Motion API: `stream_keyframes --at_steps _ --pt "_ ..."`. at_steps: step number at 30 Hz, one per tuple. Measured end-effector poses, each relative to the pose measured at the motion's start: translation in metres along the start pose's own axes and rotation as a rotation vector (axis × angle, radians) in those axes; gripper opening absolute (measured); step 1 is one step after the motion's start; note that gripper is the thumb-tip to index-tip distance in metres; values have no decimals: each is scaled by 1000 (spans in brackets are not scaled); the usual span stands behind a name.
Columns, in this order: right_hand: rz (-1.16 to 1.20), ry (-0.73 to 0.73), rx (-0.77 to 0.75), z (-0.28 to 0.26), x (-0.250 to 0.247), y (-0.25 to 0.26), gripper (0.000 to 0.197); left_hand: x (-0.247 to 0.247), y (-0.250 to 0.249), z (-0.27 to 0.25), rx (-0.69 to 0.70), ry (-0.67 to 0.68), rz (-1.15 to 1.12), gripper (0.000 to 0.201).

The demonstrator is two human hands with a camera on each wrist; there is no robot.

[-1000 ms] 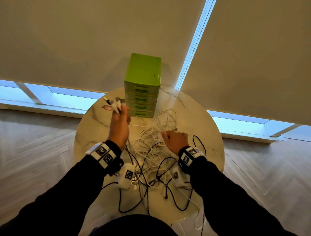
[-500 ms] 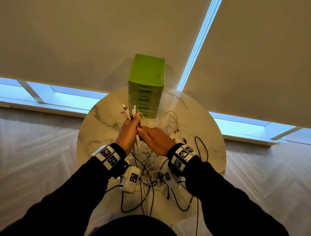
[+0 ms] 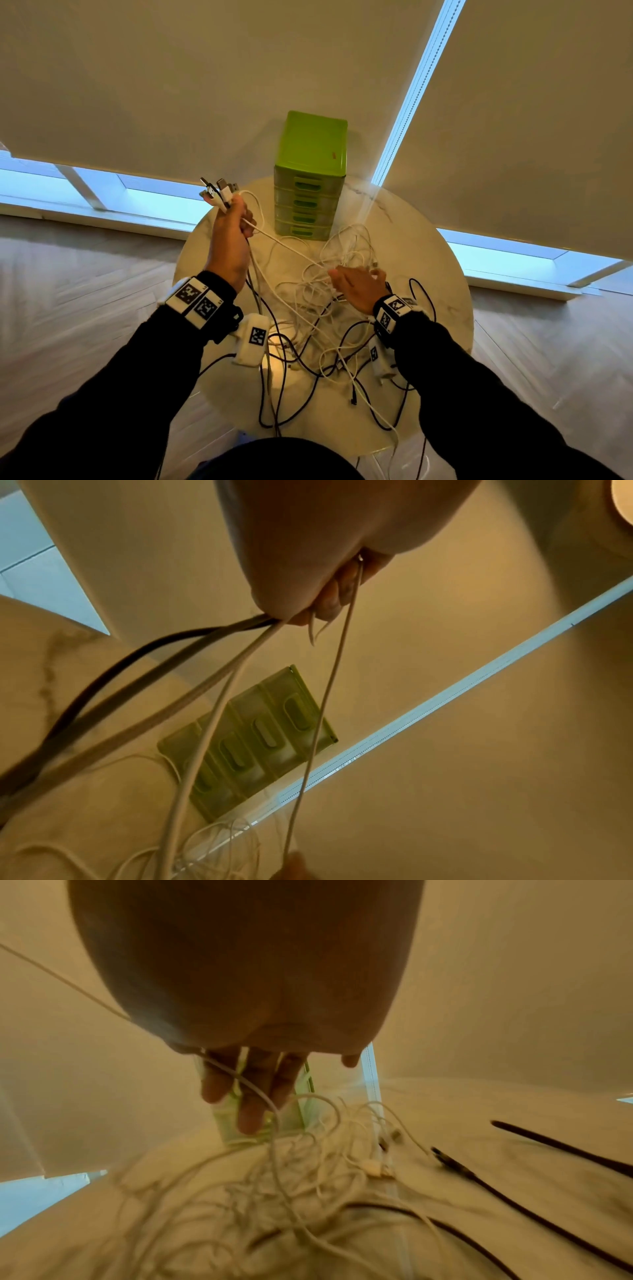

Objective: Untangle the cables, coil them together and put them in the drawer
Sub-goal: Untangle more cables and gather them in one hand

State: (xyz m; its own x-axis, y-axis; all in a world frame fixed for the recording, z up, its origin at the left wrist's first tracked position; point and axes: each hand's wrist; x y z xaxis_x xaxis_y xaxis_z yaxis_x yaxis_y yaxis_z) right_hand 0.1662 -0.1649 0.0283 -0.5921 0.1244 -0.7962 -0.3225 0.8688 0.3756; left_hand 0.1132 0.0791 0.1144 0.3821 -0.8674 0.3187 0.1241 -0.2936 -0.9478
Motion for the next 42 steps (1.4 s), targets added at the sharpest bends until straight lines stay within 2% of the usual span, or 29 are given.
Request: stream_keyframes --at_steps 3,6,8,10,11,13,17,20,23,26,29,31,34,36,39,40,42 --pt "-38 -131 83 11 -22 15 51 4 -4 -15 -29 27 257 35" --pt "-8 -337 73 12 -47 48 44 9 4 -33 -46 168 486 36" --pt "23 -453 -4 8 -54 72 40 13 13 -40 -95 202 541 39" --pt "135 -534 -170 1 -54 91 35 18 20 -43 -155 186 524 38" --pt "217 -527 -271 -2 -53 97 32 20 24 -42 -177 183 496 37" --pt "319 -419 -406 -12 -50 107 33 27 27 -40 -208 176 380 36" --pt "375 -258 -530 -25 -48 108 33 33 24 -31 -283 193 41 39" --pt "436 -75 -560 -29 -45 94 33 37 17 -30 -260 237 3 36" --pt "437 90 -479 -27 -35 74 45 42 8 -27 -203 187 38 35" --pt "225 198 -353 -19 -21 51 48 41 -6 -22 -165 132 -1 33" --pt "-135 451 -140 -19 2 17 63 27 -35 -5 -104 -23 -203 31" --pt "-104 540 -86 -28 18 -12 64 11 -56 8 -15 -98 -247 31" --pt "56 424 -103 -37 19 -33 51 -10 -65 16 80 -89 41 33" --pt "137 258 -140 -32 9 -28 40 -12 -50 10 40 -43 212 33" --pt "384 -12 -243 -28 -15 5 22 3 -24 -4 -13 41 271 28" --pt "458 -48 -287 -28 -22 19 23 8 -16 -8 -24 68 291 28" --pt "478 -9 -361 -32 -36 45 43 19 -1 -17 -51 154 280 27"
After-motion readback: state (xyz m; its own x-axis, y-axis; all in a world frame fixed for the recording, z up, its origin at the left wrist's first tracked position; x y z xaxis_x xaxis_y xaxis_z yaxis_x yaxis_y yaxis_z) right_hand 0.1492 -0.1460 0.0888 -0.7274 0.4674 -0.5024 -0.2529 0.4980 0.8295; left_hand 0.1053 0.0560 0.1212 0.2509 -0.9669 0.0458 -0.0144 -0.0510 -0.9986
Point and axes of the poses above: each hand's wrist, its own z-axis towards the middle knuckle, its own x-axis out of the palm, y = z × x, and after that the axes turned 11 degrees about y, right-handed
